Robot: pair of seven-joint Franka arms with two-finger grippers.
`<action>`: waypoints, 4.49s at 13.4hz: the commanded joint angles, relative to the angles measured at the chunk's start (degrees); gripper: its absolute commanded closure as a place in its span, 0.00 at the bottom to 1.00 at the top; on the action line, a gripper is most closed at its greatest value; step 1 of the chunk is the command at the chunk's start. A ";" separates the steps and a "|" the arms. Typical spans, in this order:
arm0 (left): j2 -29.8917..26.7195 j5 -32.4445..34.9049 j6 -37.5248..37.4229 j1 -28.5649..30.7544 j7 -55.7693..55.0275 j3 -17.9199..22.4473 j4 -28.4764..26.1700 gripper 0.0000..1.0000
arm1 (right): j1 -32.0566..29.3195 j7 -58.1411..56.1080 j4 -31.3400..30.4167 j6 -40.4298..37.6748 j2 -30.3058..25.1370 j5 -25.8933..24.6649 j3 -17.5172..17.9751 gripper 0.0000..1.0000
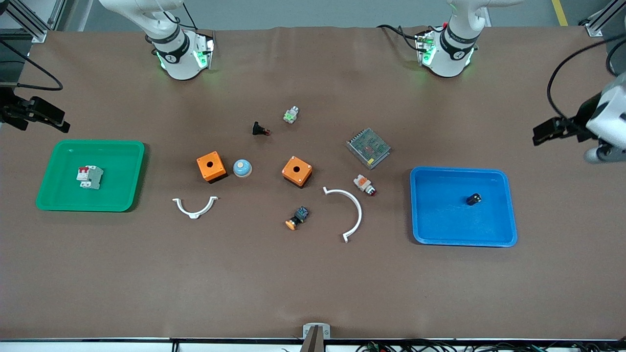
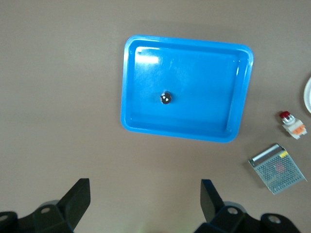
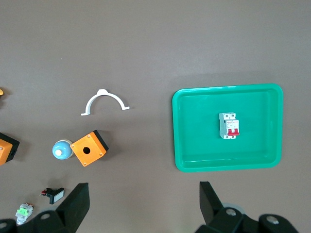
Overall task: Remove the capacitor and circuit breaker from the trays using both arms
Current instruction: 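Reach the left gripper over the black capacitor in the blue tray, then grasp the capacitor with the left gripper while the right gripper reaches the breaker, then lift the capacitor with the left gripper while the right gripper grasps the breaker, then carry the capacitor toward the power supply while the right gripper lifts the breaker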
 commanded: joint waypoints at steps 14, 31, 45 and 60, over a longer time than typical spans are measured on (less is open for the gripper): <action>16.83 -0.02 43.82 2.28 -0.24 -0.48 -24.75 0.18 | -0.07 -0.47 1.88 -0.58 1.75 0.36 0.25 0.00; 18.35 -2.22 46.83 1.76 -0.42 -1.62 -24.40 0.99 | -17.91 -21.90 -9.71 28.31 22.58 -5.61 0.07 0.00; 19.91 -1.43 41.37 -12.72 -45.47 -17.00 -16.32 1.00 | -22.57 -25.34 -23.61 43.98 26.98 -1.22 0.34 0.00; 32.75 -0.38 41.98 -28.30 -74.07 -16.48 -8.93 0.59 | -22.49 -27.63 -22.91 41.62 26.46 -1.22 0.42 0.73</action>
